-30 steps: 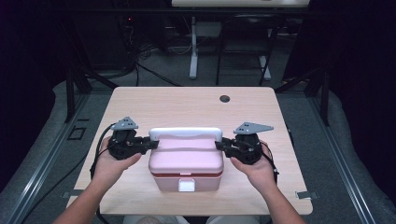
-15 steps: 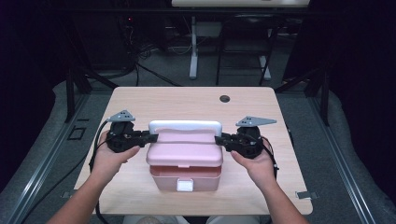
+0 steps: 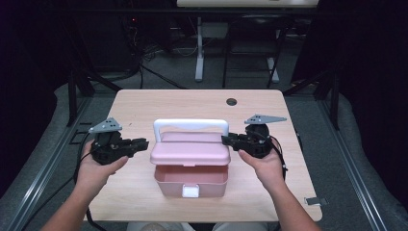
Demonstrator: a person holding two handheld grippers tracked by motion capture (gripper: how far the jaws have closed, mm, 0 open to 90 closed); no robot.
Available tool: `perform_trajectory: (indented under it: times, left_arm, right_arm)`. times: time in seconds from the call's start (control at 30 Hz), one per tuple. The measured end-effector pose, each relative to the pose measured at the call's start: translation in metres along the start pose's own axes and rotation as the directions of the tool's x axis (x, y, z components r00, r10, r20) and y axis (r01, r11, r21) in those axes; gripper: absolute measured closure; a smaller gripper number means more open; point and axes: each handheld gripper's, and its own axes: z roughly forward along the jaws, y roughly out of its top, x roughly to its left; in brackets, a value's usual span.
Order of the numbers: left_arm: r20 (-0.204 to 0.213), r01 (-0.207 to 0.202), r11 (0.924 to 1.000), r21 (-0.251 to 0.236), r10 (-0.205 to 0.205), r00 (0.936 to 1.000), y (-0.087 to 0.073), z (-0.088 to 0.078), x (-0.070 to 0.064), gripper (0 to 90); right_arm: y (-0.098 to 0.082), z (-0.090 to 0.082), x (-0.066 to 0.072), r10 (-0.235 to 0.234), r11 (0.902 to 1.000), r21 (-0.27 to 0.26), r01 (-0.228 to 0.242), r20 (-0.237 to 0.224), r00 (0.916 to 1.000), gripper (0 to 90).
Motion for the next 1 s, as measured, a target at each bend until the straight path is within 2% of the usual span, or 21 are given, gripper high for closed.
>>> perform_trajectory:
  times: [0.17,0.37,0.53,0.67,1.0]
  left_arm:
    - [0.008,-0.019,0.9992,0.034,0.018,0.9998,-0.013,0.001,-0.005,89.3]
    - [0.029,-0.026,0.9977,0.062,0.024,0.9993,-0.02,0.011,-0.012,89.8]
    - [0.059,-0.03,0.9966,0.077,0.026,0.9979,-0.019,0.018,-0.018,89.8]
    - [0.082,-0.053,0.9946,0.089,0.046,0.9956,-0.015,0.026,-0.027,89.8]
    - [0.097,-0.069,0.9925,0.101,0.059,0.9935,-0.013,0.034,-0.033,89.8]
  right_arm:
    - [0.003,0.001,-0.001,0.013,0.9999,-0.001,-0.013,-0.001,0.9999,73.9]
    - [0.004,0.001,-0.002,0.016,0.9999,-0.002,-0.016,0.002,0.9999,73.8]
    - [0.005,0.001,-0.002,0.02,0.9998,0.002,-0.02,0.004,0.9998,73.8]
    - [0.005,0.001,-0.002,0.018,0.9998,0.0,-0.018,0.006,0.9998,73.8]
    - [0.005,0.001,-0.003,0.013,0.9999,0.0,-0.013,0.004,0.9999,73.6]
